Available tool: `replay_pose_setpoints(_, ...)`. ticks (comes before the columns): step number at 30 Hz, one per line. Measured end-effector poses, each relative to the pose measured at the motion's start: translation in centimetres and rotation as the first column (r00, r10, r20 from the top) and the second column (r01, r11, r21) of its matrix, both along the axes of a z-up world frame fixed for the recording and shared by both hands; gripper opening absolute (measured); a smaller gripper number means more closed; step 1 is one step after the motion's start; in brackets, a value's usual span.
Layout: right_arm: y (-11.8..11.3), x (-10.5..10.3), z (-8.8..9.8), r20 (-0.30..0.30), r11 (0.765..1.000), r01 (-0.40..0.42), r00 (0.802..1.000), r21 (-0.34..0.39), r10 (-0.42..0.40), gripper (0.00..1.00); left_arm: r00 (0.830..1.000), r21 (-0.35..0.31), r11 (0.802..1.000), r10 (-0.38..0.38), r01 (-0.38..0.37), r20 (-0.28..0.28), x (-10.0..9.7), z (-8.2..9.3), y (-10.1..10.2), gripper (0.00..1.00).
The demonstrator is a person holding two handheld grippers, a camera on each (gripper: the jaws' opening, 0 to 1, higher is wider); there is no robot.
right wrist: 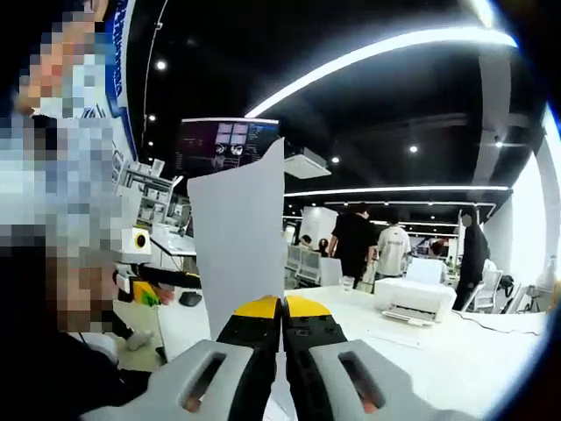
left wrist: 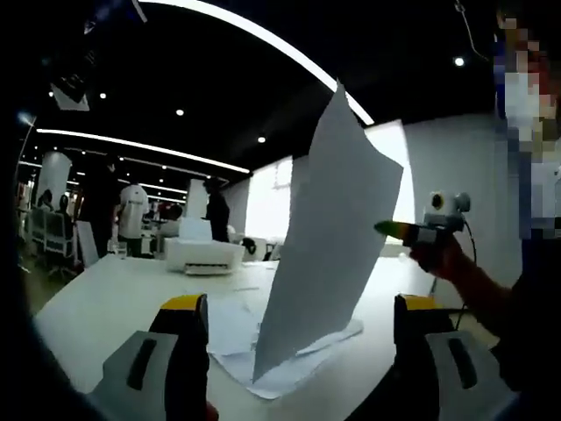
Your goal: Organize the stack of printing papers by aligning and flattening the scattered papers on the table
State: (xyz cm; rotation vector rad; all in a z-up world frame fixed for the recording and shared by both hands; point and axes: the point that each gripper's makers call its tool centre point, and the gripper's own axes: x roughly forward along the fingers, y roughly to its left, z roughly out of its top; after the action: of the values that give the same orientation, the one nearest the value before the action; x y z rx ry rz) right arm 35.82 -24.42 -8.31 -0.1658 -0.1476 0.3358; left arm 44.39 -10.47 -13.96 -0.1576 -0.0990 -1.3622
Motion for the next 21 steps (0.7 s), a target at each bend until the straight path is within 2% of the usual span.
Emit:
replay_pose_setpoints(6, 1.1, 0.0, 0.1, -0.008, 0.998, -0.058, 0.998, 0.027, 0.058, 0.00, 1.000, -0.019, 1.000, -0.004, 0.004, 0.003, 0.0, 0.4, 0.1, 0.87)
replay_pose_setpoints(14, 3.5, 0.8, -0.2, -0.045, 0.991, -0.125, 0.991, 0.045, 0.127, 0.00, 0.998, -0.057, 0.998, -0.013, 0.016, 0.058, -0.5, 1.5, 0.1, 0.79)
replay_pose_setpoints(21, 5.0, 1.2, -0.4, -0.072, 0.984, -0.167, 0.983, 0.061, 0.171, 0.00, 0.997, -0.092, 0.996, -0.013, 0.020, 0.075, -0.6, 2.3, 0.4, 0.70)
